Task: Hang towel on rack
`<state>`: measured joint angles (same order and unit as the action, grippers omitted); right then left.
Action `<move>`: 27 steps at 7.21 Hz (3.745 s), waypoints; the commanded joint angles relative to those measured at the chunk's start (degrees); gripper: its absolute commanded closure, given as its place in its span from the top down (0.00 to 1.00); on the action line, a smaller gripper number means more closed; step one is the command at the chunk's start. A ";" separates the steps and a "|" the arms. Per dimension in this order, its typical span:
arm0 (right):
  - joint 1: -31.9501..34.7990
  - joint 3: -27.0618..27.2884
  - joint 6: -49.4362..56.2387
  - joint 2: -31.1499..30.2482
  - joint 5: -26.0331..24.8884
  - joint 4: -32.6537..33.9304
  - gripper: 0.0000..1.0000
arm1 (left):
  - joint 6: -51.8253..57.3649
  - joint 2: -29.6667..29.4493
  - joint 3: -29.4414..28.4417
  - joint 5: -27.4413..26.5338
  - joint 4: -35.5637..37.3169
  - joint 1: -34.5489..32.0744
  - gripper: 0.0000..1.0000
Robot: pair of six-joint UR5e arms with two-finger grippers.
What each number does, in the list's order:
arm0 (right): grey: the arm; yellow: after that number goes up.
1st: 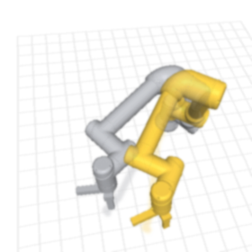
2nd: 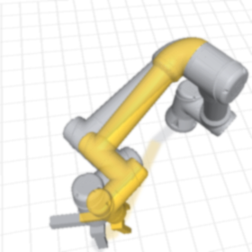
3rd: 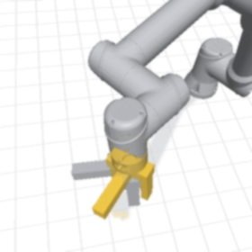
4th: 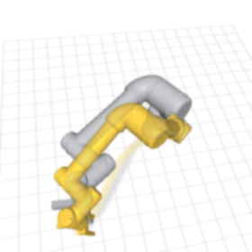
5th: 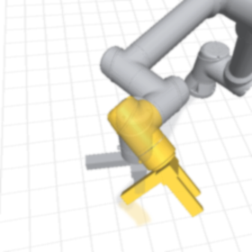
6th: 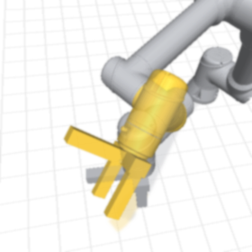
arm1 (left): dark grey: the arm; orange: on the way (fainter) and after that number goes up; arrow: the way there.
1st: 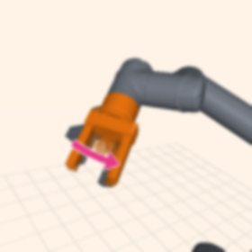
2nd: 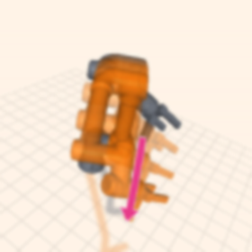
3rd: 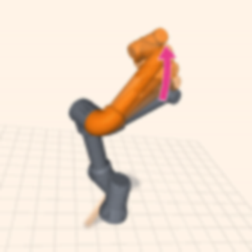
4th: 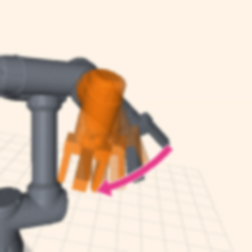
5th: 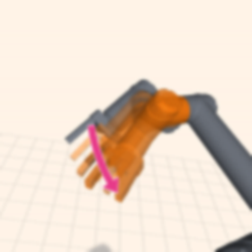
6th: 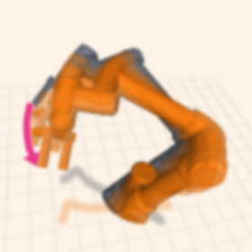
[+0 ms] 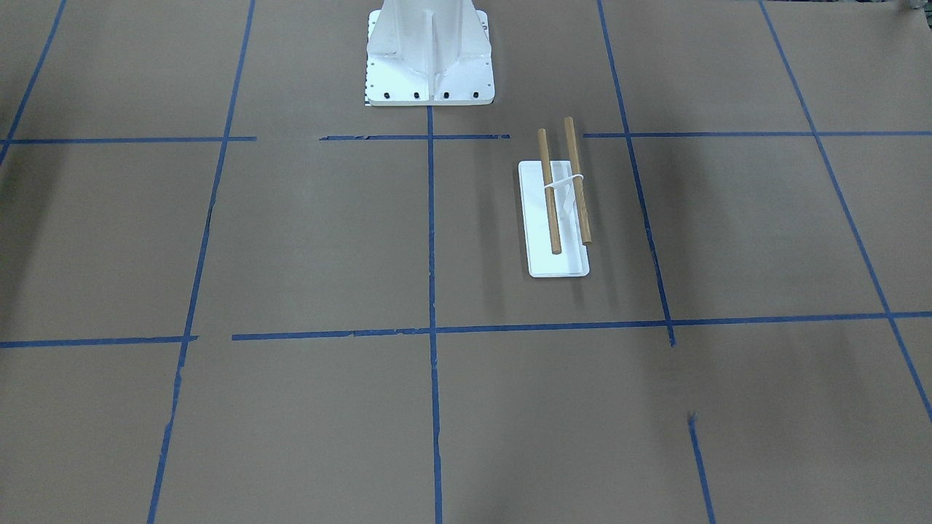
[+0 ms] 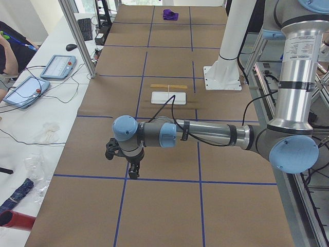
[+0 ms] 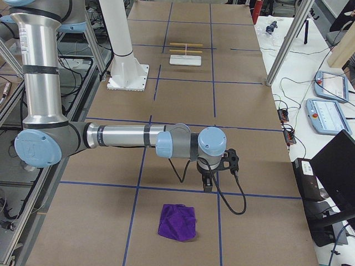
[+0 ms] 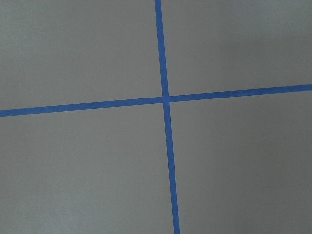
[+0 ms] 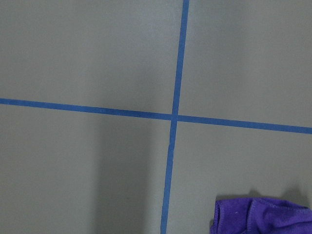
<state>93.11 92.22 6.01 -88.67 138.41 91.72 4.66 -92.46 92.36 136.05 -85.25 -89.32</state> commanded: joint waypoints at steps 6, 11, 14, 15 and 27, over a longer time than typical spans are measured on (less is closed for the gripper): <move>-0.30 -19.03 -0.73 -4.41 -0.68 -25.55 1.00 | -0.09 -0.09 0.98 0.00 0.00 -0.06 1.00; -0.91 -28.06 -1.00 -3.71 -5.60 -27.21 1.00 | -0.09 -0.18 1.33 0.00 0.00 0.03 1.00; -3.89 -28.59 -1.08 -3.62 -6.40 -27.30 1.00 | -0.09 -0.26 1.42 0.00 0.00 -0.06 1.00; -4.60 -29.03 -1.08 -3.53 -6.40 -27.21 1.00 | -0.09 -0.26 1.33 0.00 0.00 -0.06 1.00; -5.05 -25.72 -1.26 -3.18 -6.75 -27.21 0.00 | -0.27 -0.35 2.56 0.00 0.09 -0.06 1.00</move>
<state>87.91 64.19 4.84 -92.06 131.31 64.55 4.40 -92.74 94.83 136.05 -85.17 -89.38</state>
